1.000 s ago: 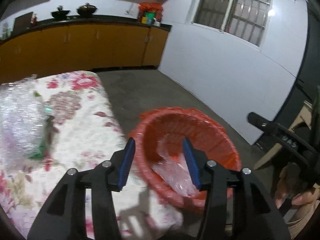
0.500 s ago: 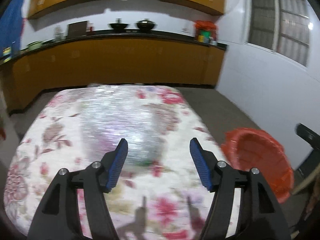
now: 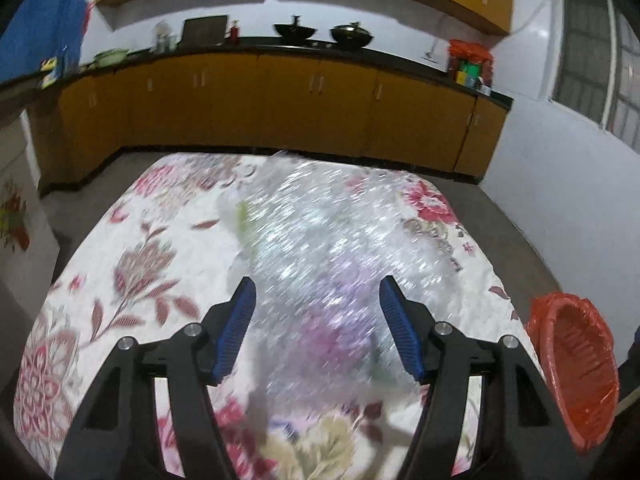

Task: Collect trash
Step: 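Grasp a large bubble wrap sheet with the left gripper while the right gripper grasps a clear bag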

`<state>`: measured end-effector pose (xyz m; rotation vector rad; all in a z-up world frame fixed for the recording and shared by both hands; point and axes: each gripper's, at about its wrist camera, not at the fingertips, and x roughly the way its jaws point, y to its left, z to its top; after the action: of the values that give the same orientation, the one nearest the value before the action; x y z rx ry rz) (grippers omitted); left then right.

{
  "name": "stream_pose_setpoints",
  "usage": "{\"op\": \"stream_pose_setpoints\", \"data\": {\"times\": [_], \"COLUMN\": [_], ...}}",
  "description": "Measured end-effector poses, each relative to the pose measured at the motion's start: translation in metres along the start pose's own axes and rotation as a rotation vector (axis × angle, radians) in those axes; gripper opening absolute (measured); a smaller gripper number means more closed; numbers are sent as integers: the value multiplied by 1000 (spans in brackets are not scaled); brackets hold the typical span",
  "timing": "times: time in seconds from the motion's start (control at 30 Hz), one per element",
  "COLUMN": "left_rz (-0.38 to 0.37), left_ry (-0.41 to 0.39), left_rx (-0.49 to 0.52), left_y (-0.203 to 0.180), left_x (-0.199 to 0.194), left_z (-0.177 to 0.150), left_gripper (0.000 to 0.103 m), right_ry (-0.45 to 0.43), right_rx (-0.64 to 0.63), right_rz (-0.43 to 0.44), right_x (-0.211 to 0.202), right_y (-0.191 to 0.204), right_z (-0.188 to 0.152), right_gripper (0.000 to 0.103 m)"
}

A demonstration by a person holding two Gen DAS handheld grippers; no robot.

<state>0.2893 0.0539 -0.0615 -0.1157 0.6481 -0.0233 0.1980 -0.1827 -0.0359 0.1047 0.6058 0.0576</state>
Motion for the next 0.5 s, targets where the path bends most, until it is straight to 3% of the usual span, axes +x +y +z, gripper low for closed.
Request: {"op": "stream_pose_setpoints", "data": {"times": [0.17, 0.27, 0.3, 0.37, 0.5], "left_rz": [52, 59, 38, 19, 16], "left_ry": [104, 120, 115, 110, 68], "left_rx": [65, 62, 53, 54, 75], "left_y": [-16, -13, -11, -11, -12], "left_x": [41, 49, 48, 47, 38], "left_z": [0, -6, -8, -8, -10], "left_gripper": [64, 61, 55, 31, 10], "right_ry": [43, 58, 60, 70, 75], "right_rx": [-5, -12, -13, -8, -5], "right_rz": [13, 18, 20, 27, 51], "right_x": [11, 14, 15, 18, 20], "right_y": [6, 8, 9, 11, 17], "right_z": [-3, -5, -5, -5, -4], "right_gripper": [78, 78, 78, 78, 77]}}
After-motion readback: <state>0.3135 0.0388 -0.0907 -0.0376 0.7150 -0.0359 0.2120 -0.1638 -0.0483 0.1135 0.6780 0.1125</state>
